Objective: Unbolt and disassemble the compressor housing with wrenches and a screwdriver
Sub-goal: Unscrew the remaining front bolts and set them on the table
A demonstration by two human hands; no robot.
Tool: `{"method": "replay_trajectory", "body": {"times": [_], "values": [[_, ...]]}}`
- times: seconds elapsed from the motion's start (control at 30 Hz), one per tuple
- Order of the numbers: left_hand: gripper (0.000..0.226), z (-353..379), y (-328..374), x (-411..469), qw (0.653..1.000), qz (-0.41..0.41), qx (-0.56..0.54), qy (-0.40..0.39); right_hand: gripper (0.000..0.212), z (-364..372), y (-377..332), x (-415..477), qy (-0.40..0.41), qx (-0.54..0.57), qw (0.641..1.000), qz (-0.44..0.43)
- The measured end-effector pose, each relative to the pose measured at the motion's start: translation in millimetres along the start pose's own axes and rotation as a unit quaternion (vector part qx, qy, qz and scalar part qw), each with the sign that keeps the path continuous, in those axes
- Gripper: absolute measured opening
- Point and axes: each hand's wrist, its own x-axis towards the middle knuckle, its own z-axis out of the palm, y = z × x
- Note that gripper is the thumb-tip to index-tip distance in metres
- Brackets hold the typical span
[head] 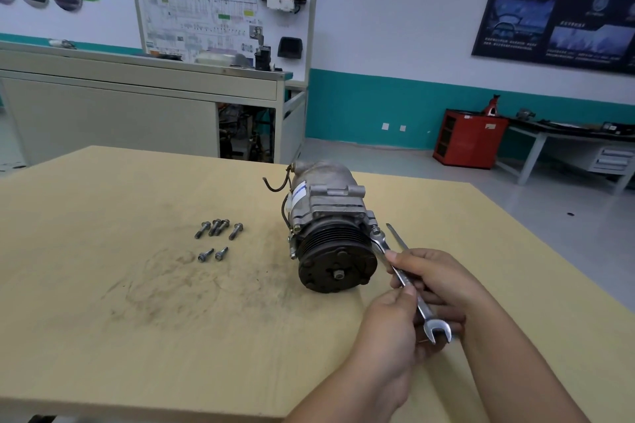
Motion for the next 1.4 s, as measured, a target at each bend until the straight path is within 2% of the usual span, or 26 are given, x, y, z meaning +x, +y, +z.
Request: {"method": "replay_trajectory", "body": {"times": [0.17,0.23,0.33,0.5,0.7,0.77,0.93,1.0,1.1,1.17,1.27,1.4], "values": [[0.027,6,10,-8,0.984,-0.052,-0.167,-0.046,0.037,-6,4,6,-0.093,0.105,0.989,0.039],[0.024,6,10,-8,0.976,-0.061,-0.202,-0.060,0.031,-4,5,8,-0.088,0.156,0.982,0.060],[0.027,3,8,-7,0.980,-0.061,-0.173,-0.080,0.026,-1,2,9,-0.054,0.176,0.980,0.070],[0.038,-4,6,-4,0.995,-0.017,-0.081,-0.048,0.024,3,-3,2,-0.011,0.128,0.991,0.039],[0.031,-14,6,-6,0.997,0.003,-0.069,0.019,0.024,18,0,-1,0.068,0.043,0.996,-0.045],[0.035,-18,6,-5,0.997,0.009,-0.063,0.033,0.025,21,2,0,0.095,0.018,0.992,-0.082],[0.031,-19,4,-4,0.999,0.015,-0.043,0.018,0.019,23,1,0,0.141,-0.105,0.975,-0.135],[0.028,-18,4,-4,0.997,0.001,-0.081,0.012,0.018,21,-2,-2,0.115,-0.105,0.981,-0.116],[0.019,-17,5,-4,0.982,-0.034,-0.186,-0.009,0.026,13,-5,-6,0.006,0.008,0.999,-0.049],[0.018,-15,4,-5,0.971,-0.048,-0.229,-0.038,0.025,10,-4,-9,-0.032,0.062,0.997,-0.020],[0.022,-14,3,-4,0.967,-0.058,-0.244,-0.051,0.026,10,-3,-9,-0.018,0.088,0.996,-0.007],[0.029,-18,3,-1,0.984,-0.032,-0.173,-0.032,0.030,9,-3,-7,-0.019,0.121,0.992,0.004]]}}
